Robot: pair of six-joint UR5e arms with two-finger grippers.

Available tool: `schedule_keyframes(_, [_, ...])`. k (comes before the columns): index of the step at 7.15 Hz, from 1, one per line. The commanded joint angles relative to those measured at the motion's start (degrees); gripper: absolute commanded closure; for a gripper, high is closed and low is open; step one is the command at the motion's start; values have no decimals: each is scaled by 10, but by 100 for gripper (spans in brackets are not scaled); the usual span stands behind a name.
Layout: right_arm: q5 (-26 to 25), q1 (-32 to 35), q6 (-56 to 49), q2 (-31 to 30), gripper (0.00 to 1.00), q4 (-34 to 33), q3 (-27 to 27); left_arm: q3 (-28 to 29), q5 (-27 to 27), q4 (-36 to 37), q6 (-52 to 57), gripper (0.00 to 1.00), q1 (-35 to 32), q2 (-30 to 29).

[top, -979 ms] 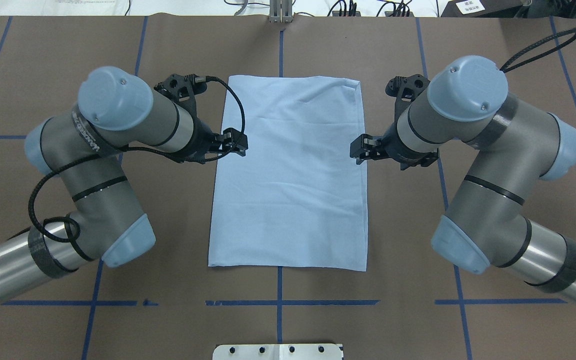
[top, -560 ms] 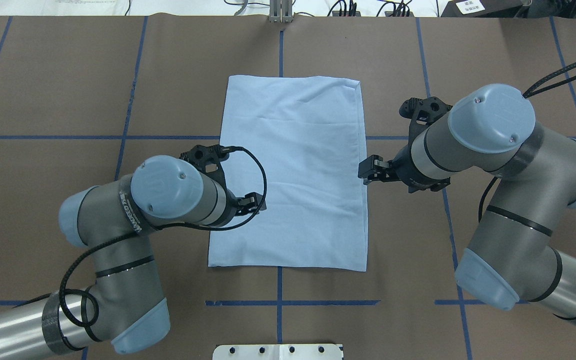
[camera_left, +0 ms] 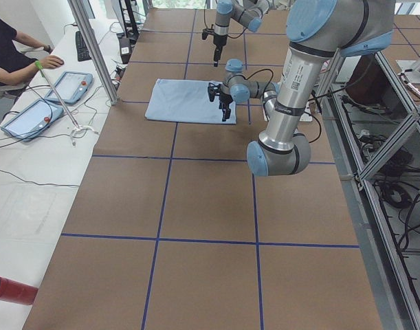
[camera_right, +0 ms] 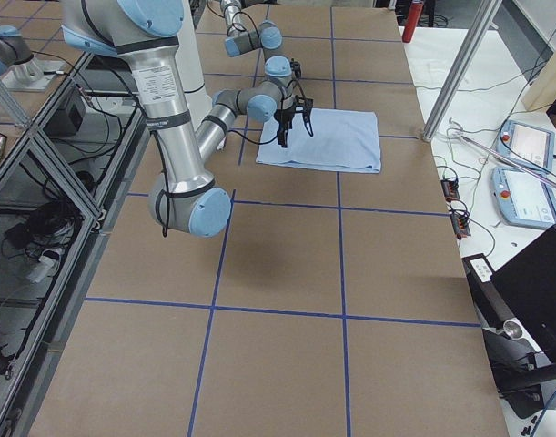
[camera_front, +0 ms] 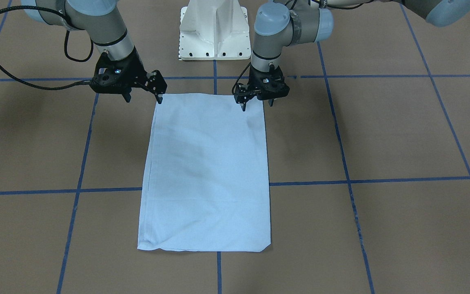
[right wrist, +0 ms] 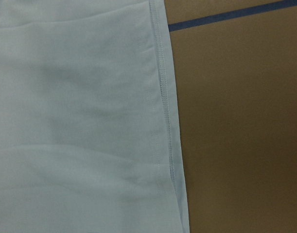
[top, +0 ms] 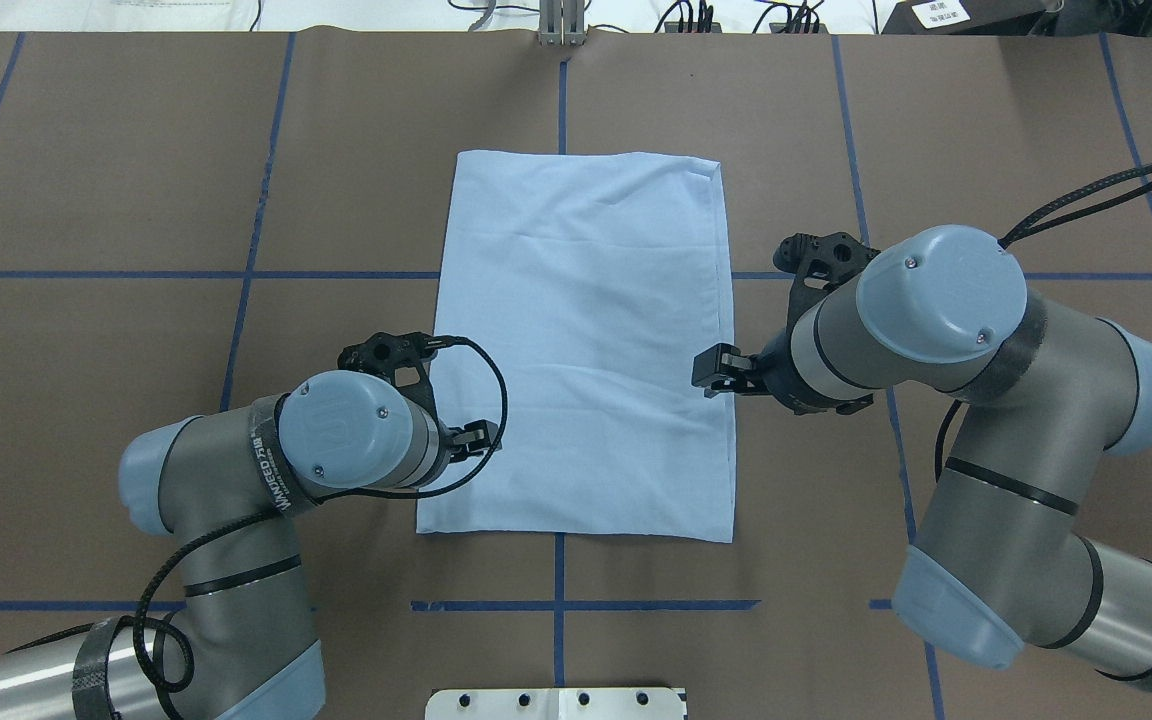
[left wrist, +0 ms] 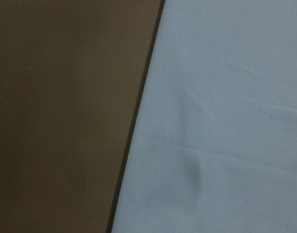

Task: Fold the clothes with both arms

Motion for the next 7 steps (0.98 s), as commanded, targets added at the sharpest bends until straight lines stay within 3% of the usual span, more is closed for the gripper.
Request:
schedule_keyframes(1, [-1,-4,1,2,0,0,-3,0,7,2,-4,0,16,12])
schedule_keyframes(7, [-1,-6,0,2,0,-1,-3,-9,4,1,-71,2,58,19])
